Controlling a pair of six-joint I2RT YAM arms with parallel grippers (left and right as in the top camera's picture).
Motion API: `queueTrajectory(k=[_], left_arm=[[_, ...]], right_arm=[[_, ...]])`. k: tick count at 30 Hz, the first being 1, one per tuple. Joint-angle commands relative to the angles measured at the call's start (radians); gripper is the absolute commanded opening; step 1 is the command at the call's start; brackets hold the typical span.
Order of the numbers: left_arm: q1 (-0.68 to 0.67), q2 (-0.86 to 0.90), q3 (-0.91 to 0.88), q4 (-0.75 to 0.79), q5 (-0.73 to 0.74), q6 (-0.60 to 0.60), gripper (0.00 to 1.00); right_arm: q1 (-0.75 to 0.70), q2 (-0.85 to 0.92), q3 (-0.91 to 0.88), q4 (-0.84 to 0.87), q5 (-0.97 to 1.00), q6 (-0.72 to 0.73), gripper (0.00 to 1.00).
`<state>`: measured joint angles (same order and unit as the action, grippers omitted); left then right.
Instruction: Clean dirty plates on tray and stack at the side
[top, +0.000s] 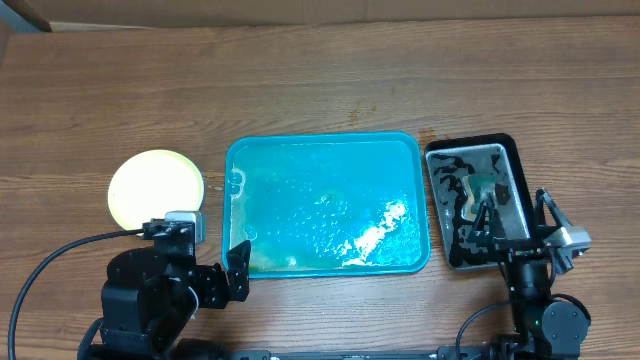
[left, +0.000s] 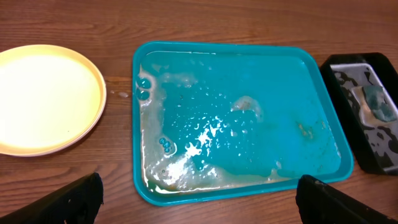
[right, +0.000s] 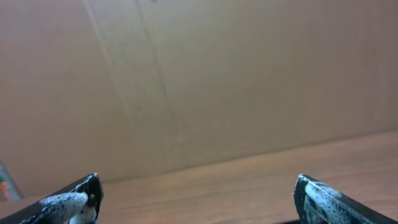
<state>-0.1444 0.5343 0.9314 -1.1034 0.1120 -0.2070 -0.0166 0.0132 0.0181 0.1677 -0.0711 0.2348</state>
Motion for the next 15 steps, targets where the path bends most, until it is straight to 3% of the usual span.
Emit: queueTrajectory(k=[1,10,15], left_arm=[[-0.006,-0.005,-0.009,0.000,0.004,-0.007,1.00],[-0.006,-0.005,-0.009,0.000,0.004,-0.007,0.99],[-0.006,-0.005,-0.009,0.000,0.004,-0.007,1.00]], right_arm=[[-0.021,-0.010,-0.010,0.015,0.011,-0.003,1.00],[-0.022,-0.010,-0.010,-0.245,-0.054,-0.002,1.00],[-0.022,-0.010,-0.010,-0.240,-0.053,-0.002,1.00]])
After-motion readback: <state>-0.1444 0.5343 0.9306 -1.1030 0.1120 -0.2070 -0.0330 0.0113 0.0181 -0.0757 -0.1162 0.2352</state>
